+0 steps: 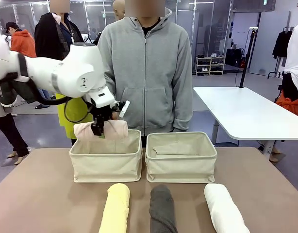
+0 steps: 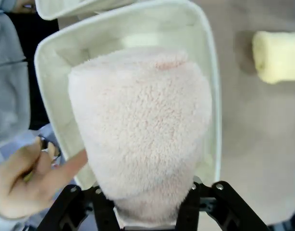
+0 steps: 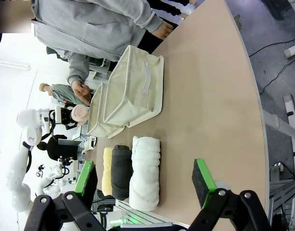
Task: Divide the towels into two baskets.
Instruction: Pick up one hotel-folded towel and place it in the Fabric basket indicated by the person.
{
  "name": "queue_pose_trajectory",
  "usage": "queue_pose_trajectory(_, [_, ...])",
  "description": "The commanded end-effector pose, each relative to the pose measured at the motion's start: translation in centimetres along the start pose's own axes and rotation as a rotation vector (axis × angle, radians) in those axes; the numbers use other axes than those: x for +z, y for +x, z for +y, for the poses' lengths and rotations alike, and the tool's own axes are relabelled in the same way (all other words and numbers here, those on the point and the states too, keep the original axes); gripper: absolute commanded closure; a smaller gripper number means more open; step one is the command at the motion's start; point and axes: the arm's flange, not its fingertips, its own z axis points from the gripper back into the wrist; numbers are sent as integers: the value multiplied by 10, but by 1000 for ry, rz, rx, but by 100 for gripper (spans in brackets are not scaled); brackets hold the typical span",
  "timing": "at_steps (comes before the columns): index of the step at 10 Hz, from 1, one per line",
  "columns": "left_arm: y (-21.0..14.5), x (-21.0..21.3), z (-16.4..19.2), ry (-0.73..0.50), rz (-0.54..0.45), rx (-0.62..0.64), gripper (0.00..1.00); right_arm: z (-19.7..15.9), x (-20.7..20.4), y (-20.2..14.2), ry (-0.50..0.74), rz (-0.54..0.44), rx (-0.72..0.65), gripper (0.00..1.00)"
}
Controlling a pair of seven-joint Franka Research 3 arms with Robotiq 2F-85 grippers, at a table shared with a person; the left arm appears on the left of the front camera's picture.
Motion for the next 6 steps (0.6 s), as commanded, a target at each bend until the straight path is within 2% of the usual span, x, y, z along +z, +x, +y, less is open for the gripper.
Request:
queue_pose_trajectory(1, [15,-12,23,-51,26,5,63,3,1,0,14,-11,9,0])
queue_pose_trajectory(2, [20,-26,31,-58,66,-4,63,3,1,0,14,-11,9,0])
queue_pose_trajectory(5, [23,-64,48,-97,48,62,63,3,1,0,14,-11,9,0])
queue_pose_trajectory(6, [22,-68,49,-94,57,73,35,3,1,0,14,-11,9,0])
